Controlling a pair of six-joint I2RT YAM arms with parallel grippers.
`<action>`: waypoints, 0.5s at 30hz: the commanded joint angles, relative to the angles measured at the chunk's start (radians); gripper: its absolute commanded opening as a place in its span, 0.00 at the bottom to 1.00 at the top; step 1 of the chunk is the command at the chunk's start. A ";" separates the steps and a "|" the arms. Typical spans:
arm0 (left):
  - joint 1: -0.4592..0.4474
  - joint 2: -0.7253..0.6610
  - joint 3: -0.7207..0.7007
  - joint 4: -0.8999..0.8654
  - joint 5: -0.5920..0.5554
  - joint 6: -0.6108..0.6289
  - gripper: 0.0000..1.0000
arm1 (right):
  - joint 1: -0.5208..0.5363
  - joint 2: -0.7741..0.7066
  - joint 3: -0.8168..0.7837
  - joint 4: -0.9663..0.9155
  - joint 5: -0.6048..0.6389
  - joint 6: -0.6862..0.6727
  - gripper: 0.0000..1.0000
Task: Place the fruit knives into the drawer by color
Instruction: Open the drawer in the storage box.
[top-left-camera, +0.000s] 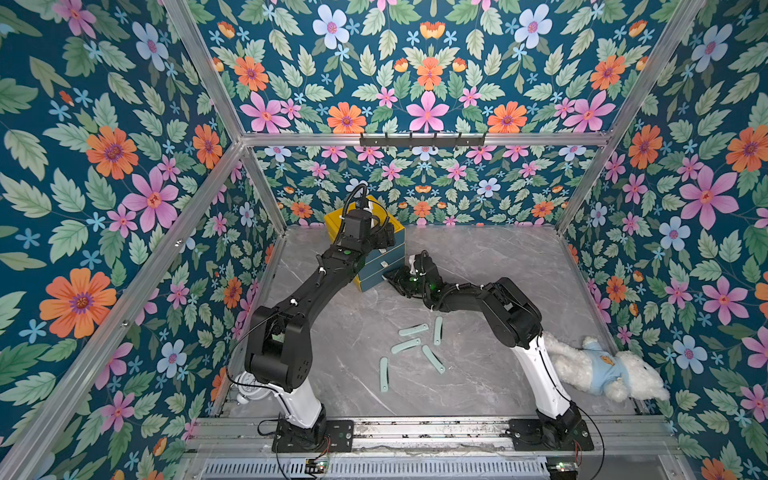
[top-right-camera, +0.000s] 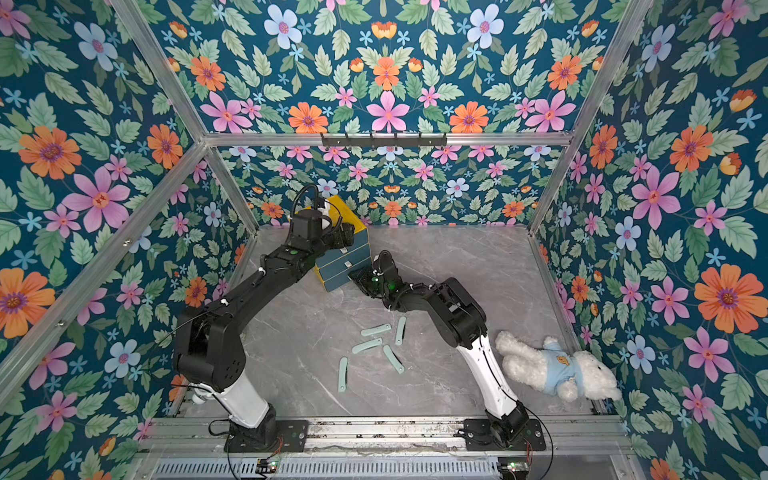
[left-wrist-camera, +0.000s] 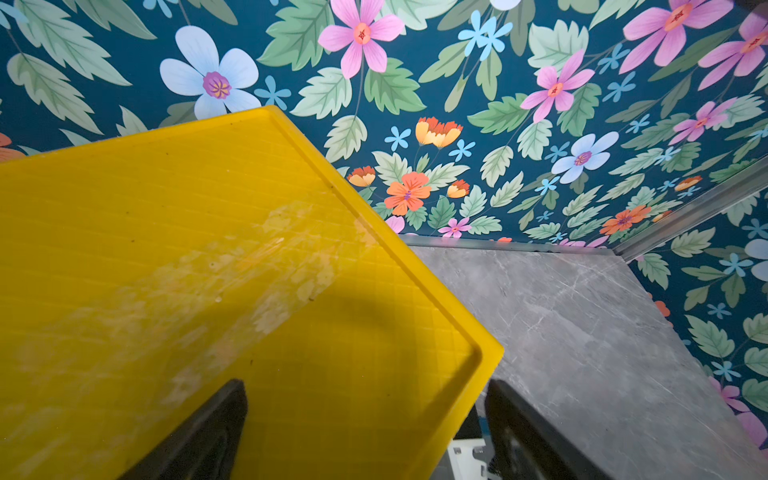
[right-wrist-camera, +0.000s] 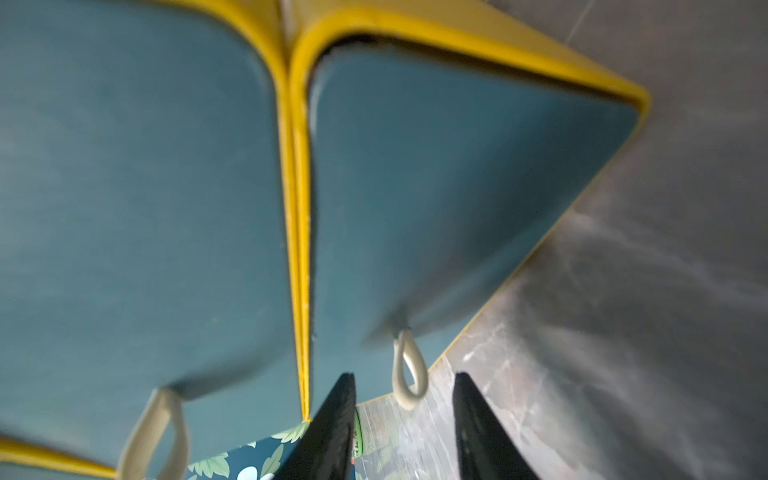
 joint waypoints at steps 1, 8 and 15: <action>0.000 0.020 -0.016 -0.239 0.060 -0.046 0.93 | -0.002 0.016 0.020 0.008 -0.001 0.011 0.37; -0.001 0.023 -0.018 -0.240 0.059 -0.047 0.92 | -0.005 0.028 0.030 0.006 0.004 0.000 0.09; 0.000 0.032 -0.016 -0.237 0.060 -0.050 0.92 | -0.003 -0.011 -0.060 0.067 0.000 0.009 0.00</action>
